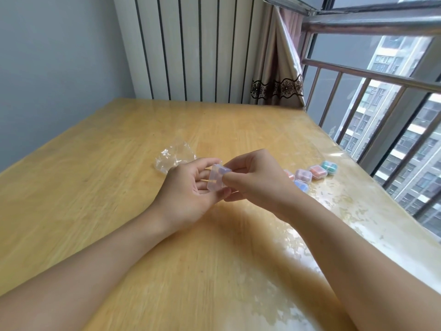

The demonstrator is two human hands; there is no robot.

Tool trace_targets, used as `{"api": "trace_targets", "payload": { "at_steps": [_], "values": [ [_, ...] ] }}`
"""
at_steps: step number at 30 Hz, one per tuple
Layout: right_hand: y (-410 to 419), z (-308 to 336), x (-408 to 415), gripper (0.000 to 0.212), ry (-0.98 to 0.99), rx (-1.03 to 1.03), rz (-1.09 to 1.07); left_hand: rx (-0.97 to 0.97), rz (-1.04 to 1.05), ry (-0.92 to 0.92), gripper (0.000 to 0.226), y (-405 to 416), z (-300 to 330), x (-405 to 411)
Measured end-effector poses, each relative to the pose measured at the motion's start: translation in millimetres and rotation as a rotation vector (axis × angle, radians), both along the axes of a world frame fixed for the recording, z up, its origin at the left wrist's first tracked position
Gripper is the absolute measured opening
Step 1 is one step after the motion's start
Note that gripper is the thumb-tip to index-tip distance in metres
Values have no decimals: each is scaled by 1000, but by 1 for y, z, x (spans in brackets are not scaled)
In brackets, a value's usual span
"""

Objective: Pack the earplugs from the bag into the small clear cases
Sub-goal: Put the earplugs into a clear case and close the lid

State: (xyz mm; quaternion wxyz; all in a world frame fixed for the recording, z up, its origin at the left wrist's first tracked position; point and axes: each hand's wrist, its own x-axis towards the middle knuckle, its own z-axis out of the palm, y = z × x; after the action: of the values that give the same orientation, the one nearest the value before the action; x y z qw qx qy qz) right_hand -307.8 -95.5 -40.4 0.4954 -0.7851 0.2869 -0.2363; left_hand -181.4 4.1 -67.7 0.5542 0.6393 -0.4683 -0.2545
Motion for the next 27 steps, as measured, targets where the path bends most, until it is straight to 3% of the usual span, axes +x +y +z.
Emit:
{"api": "trace_targets", "payload": {
  "at_steps": [5,10,12,14,17,22,27],
  "values": [
    [3,-4,5,12,-37,-75,-70,-4,-28,28,61,-2,0,2],
    [-3,-1,-1,15,2,5,-14,44,-77,124,53,-3,1,9],
    [-13,5,-11,25,-7,-157,40,72,-103,183,48,-2,2,11],
    [-20,13,-21,38,32,-485,116,84,-143,266,38,1,6,10],
    [-17,12,-19,38,74,-777,183,97,-181,297,28,3,10,10],
    [-16,1,-8,30,-48,-851,118,49,-184,197,29,-1,1,11],
    [-14,-3,-8,25,-38,-890,112,2,-157,83,30,-3,-3,9]
  ]
}}
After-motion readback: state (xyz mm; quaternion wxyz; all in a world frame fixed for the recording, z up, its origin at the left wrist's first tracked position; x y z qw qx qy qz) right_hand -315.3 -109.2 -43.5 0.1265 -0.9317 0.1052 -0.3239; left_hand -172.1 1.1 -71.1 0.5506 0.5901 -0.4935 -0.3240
